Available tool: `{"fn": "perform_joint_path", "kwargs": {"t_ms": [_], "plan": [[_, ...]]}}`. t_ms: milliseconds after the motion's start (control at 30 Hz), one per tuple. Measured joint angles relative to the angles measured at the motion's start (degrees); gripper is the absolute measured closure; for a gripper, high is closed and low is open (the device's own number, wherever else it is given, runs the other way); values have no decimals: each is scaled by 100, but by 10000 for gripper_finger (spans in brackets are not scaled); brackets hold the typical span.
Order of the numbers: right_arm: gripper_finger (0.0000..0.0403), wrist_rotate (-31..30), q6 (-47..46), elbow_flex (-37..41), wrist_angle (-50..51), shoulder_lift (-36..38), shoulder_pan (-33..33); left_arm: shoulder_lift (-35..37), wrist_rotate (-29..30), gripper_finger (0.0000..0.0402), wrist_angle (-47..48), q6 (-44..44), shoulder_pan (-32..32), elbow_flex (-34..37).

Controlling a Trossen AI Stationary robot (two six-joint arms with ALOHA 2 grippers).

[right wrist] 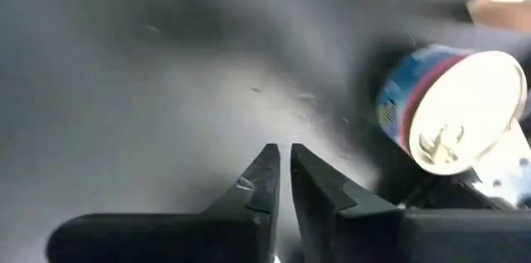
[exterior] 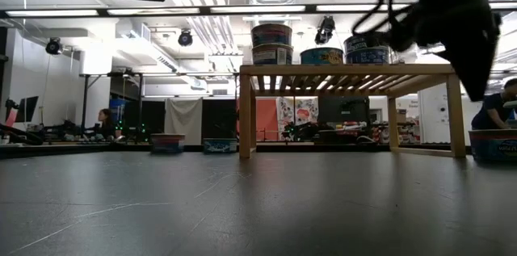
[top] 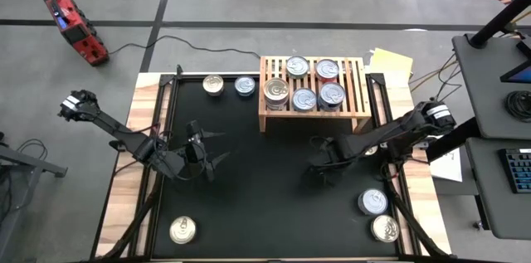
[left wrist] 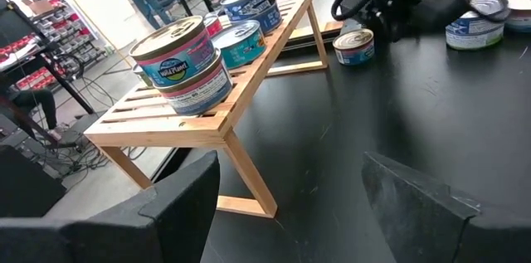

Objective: Stack canned seafood by type on shelf
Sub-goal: Stack the blue-pink tuna can on top of the blue-pink tuna can on the shelf

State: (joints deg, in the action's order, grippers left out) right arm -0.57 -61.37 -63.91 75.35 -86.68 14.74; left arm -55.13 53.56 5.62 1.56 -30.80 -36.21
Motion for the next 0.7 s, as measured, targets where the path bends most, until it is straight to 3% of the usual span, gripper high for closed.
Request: {"fn": "perform_joint_path", "kwargs": {"t_ms": [433, 700], "plan": [[393, -427, -1560, 1163, 587, 117, 114, 0, 4, 125, -1, 2, 25, 0], [393, -927, -1836, 1404, 641, 121, 115, 0, 4, 125, -1, 94, 25, 0]]}}
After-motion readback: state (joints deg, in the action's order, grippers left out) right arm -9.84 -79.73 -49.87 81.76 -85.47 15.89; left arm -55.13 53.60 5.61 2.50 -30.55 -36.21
